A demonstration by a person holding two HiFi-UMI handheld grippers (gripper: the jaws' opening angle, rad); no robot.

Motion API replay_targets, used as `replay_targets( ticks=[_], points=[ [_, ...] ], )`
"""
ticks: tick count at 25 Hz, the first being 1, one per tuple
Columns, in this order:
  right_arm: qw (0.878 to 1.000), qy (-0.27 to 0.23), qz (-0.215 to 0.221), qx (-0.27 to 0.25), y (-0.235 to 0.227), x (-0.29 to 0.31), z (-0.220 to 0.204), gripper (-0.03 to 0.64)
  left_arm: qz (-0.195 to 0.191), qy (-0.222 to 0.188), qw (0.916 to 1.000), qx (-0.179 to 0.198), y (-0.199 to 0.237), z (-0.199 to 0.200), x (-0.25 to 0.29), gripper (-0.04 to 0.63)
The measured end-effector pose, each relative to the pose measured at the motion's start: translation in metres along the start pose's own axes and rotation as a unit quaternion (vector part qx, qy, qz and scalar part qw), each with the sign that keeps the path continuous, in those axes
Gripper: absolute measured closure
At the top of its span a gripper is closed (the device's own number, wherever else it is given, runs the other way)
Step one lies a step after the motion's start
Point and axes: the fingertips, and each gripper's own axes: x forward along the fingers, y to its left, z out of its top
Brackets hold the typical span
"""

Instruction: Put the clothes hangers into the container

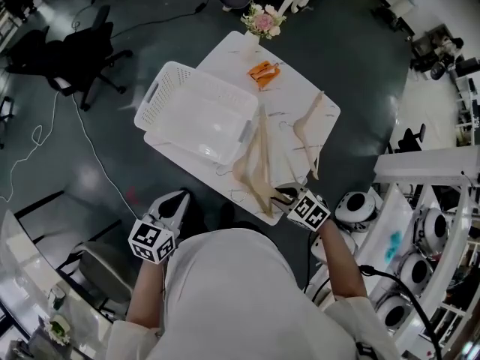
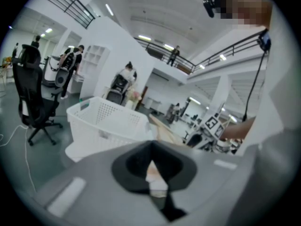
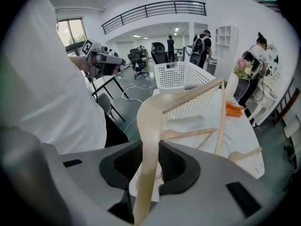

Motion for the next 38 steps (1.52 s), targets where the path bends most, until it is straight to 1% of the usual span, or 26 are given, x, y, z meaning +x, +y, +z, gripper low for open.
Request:
replay_targets(
  ticks=[5, 10, 17, 22, 28, 33, 38],
  points=[
    [1.0, -0.019, 0.001, -0.011, 0.003, -0.011, 0.038, 0.515, -0.007, -0.004, 1.0, 0.003, 0.011, 0.008, -0.004, 0.592],
    [0.998, -0.038, 0.004, -0.039, 0.005, -0.012, 0.074, 0.515, -0.013, -0.004, 0.9999, 0.002, 0.021, 0.011, -0.009, 0.592],
    [0.996, -0.049, 0.036, -0.069, 0.006, -0.004, 0.131, 0.515, -0.016, -0.006, 0.9999, 0.0, 0.038, 0.017, -0.015, 0.592],
    [0.993, -0.043, 0.079, -0.072, 0.01, 0.007, 0.161, 0.515, -0.014, -0.004, 0.9999, -0.003, 0.051, 0.015, -0.021, 0.592],
    [0.988, -0.031, 0.142, -0.058, 0.006, 0.022, 0.191, 0.515, -0.004, -0.011, 0.9998, -0.013, 0.067, 0.014, -0.028, 0.592],
    [0.98, -0.023, 0.196, -0.023, -0.003, 0.037, 0.214, 0.515, 0.004, -0.014, 0.9997, -0.021, 0.082, 0.015, -0.034, 0.592],
    [0.966, -0.026, 0.256, 0.026, -0.009, 0.061, 0.239, 0.515, 0.011, -0.015, 0.9995, -0.024, 0.1, 0.018, -0.039, 0.592]
  ],
)
